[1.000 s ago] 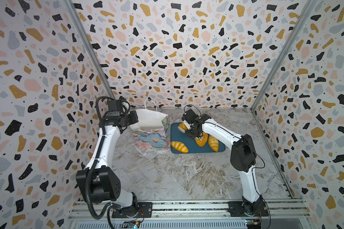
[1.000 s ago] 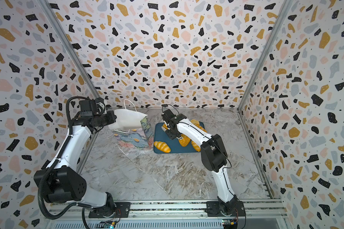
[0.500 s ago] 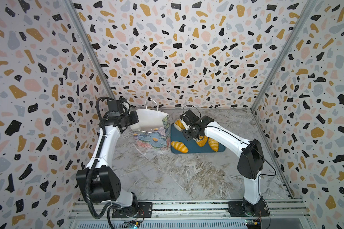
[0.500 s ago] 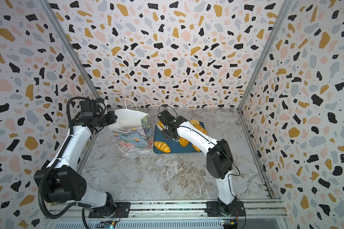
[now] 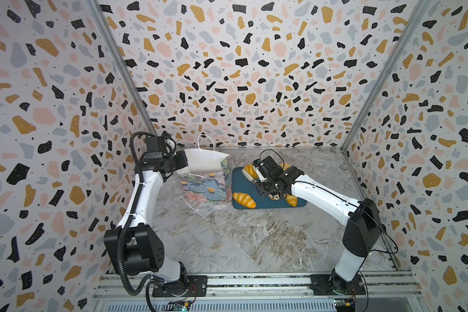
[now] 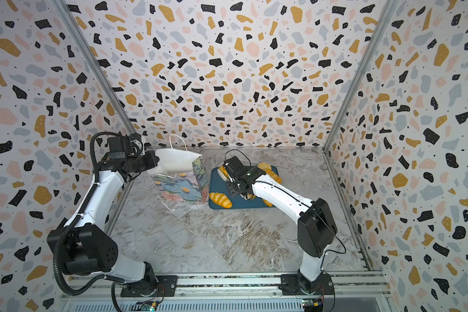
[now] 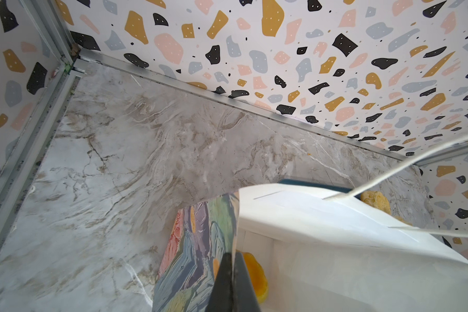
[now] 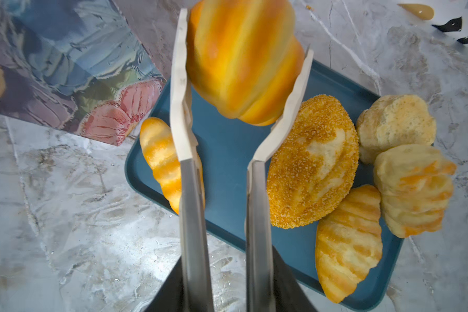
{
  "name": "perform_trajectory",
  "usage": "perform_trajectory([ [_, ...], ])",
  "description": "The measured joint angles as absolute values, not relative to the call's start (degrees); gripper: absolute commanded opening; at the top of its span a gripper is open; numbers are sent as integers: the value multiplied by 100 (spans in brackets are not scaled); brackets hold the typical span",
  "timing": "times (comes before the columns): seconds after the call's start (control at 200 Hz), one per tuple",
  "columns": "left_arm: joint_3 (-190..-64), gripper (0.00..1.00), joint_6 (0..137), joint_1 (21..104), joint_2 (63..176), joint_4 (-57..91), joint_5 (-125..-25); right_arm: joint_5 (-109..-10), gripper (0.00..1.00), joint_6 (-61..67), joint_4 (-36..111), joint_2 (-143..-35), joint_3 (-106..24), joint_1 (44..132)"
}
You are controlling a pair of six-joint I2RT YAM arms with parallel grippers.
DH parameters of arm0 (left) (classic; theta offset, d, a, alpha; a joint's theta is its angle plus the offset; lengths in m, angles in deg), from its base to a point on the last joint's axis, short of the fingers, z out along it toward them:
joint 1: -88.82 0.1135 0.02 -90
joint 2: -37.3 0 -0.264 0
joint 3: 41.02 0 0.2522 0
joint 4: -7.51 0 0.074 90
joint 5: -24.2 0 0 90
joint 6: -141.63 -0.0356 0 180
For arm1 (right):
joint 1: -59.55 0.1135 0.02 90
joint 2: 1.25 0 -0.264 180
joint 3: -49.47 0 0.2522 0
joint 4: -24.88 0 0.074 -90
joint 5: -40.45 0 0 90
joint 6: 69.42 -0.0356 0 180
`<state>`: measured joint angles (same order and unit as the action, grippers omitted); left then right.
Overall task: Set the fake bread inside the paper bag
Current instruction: 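Close the tongs around the striped orange roll with the right gripper, then lift the striped orange roll off the tray with the tongs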
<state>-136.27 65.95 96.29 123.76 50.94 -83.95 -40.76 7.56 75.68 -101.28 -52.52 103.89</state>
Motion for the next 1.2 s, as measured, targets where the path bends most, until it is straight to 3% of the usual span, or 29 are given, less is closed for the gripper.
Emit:
perform_trajectory([
  [0.756,-13603,0,6602,9655,12373,5029,-8288,-3949,40,612,6857,-9365,-4836,10419],
  [1.201,-13470,0,6624,9569,12245,4943,-8236,-4316,40,1084,6866,-9392,-5956,10419],
])
